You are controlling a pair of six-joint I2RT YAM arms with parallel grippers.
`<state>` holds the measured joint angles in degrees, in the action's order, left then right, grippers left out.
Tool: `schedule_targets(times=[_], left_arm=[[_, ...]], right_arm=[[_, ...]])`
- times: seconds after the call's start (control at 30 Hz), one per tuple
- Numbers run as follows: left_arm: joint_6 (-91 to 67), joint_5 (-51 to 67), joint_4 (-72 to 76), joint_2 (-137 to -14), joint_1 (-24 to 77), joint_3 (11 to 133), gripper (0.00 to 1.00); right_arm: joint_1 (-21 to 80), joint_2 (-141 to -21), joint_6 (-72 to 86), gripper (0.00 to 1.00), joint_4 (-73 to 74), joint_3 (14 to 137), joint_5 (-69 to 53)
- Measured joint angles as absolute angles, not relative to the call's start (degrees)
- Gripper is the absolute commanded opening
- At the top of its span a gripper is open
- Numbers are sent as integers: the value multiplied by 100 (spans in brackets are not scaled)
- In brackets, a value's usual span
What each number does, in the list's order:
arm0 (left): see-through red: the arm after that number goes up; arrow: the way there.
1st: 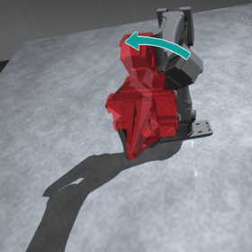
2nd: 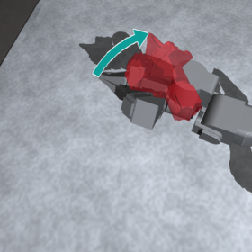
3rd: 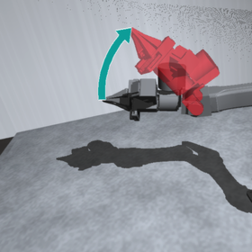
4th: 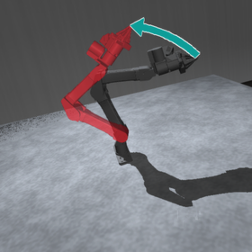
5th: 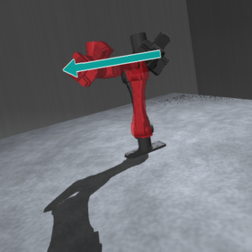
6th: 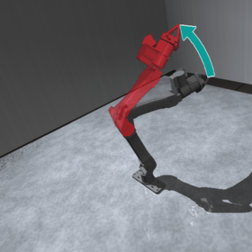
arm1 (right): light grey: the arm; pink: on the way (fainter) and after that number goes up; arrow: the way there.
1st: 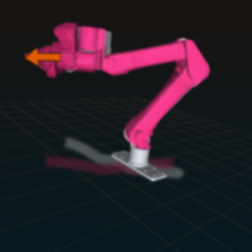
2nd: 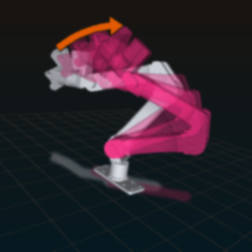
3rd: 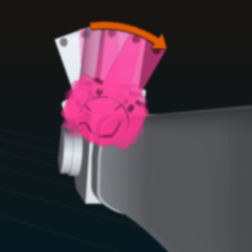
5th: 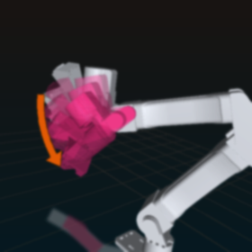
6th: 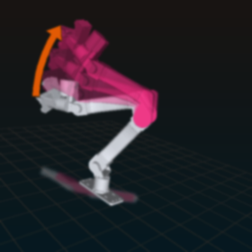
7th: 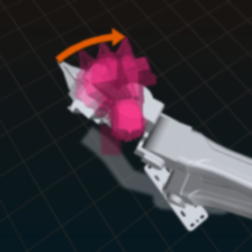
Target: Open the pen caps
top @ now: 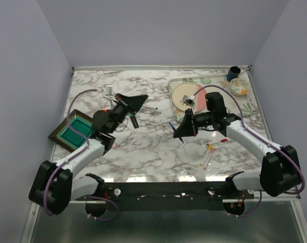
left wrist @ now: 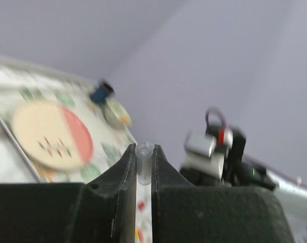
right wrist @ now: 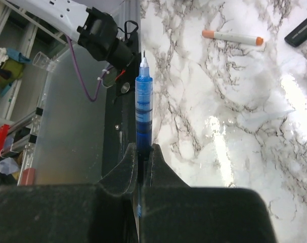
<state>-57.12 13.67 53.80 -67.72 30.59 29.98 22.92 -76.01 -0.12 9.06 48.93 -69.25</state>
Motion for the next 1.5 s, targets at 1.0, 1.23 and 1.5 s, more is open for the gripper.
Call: schedule_targets(times=[1.0,1.23,1.5], left_arm=[[-5052,158,-587,-5857,3660,2561,0],[-4810,-587,-923,-6820,3959,2615,3],[-4624,-1164,-1017,-7290,4193,2993,20]], right_arm=[[2799,-9231,-1999,12,2991,5610,-2659],[2818,-9450,-2086,16,2991,5621,-2147],[2856,-9668,-2130,29,3004,5710,-1896]])
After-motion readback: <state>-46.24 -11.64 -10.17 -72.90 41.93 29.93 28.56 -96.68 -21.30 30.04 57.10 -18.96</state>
